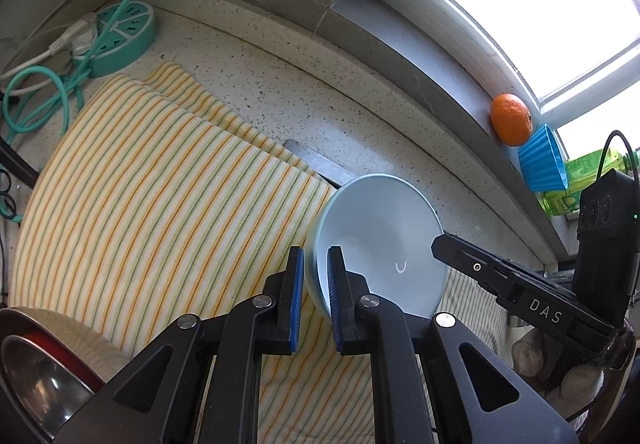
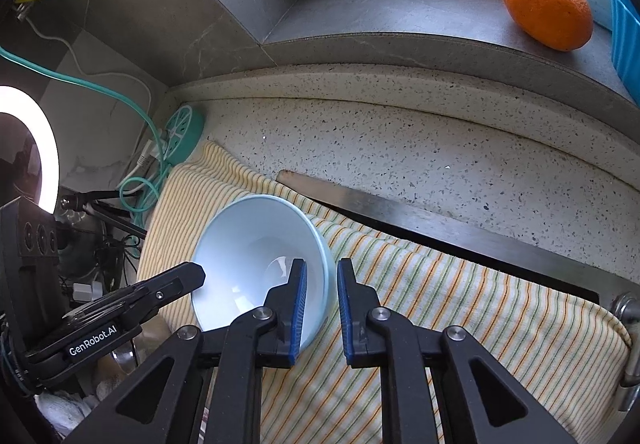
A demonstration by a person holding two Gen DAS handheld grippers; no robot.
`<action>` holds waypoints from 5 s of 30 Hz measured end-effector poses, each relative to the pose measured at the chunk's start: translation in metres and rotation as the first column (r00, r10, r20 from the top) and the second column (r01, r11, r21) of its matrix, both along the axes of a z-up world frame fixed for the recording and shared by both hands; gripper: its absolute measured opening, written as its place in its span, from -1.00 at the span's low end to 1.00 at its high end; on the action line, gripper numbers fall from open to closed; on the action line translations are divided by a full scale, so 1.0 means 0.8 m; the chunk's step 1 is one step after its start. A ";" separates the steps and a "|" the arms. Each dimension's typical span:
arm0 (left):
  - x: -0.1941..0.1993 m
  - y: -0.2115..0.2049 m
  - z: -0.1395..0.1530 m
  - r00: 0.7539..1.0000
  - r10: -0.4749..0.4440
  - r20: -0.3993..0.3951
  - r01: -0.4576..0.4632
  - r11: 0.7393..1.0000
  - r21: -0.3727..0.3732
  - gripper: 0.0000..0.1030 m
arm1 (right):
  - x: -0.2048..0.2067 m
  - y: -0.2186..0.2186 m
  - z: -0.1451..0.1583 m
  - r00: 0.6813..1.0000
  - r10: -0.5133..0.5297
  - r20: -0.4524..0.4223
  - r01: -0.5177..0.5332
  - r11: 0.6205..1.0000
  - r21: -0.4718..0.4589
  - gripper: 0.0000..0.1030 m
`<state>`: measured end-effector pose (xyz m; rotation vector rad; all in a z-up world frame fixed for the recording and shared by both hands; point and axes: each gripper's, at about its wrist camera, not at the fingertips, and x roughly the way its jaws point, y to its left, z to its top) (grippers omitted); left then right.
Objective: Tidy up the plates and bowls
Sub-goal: 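Close the right gripper on the rim of the pale blue bowl, then lift and carry the pale blue bowl toward the steel bowls with the right gripper, then lower the pale blue bowl into the nested steel bowls with the right gripper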
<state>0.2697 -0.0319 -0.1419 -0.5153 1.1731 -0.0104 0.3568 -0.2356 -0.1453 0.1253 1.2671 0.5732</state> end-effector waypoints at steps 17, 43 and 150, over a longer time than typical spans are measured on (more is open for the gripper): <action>0.000 -0.006 -0.007 1.000 -0.005 0.001 0.005 0.999 0.031 -0.88 | 0.000 0.006 -0.006 1.000 0.005 -0.003 -0.006 0.999 -0.034 -0.90; -0.011 -0.016 0.009 0.999 -0.017 0.033 0.015 0.997 0.076 -0.88 | -0.014 0.007 0.010 0.999 -0.002 0.037 0.005 0.998 -0.066 -0.90; -0.237 0.177 0.042 0.974 0.219 0.066 -0.222 0.974 0.042 -0.88 | -0.209 0.236 0.041 0.950 0.307 0.063 -0.297 0.946 -0.129 -0.90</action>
